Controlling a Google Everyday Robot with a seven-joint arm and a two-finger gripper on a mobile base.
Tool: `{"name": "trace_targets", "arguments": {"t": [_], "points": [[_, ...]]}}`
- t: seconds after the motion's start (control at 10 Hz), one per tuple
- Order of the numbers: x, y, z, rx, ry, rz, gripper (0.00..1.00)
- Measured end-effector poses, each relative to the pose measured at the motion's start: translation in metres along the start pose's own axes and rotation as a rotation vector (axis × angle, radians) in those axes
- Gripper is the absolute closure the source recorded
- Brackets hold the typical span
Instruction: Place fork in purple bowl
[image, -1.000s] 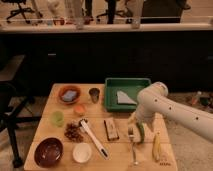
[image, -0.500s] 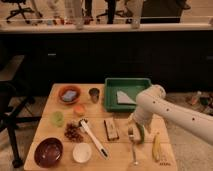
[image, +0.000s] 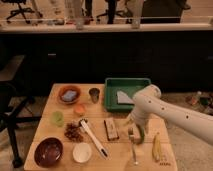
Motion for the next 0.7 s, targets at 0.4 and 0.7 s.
{"name": "trace_targets", "arguments": {"t": [0.4, 0.7], "points": [[-0.001, -0.01, 0.017, -0.021, -0.007, 0.004, 0.2], [0.0, -0.019, 0.025, -0.027, -0.014, 0.022, 0.2]]}}
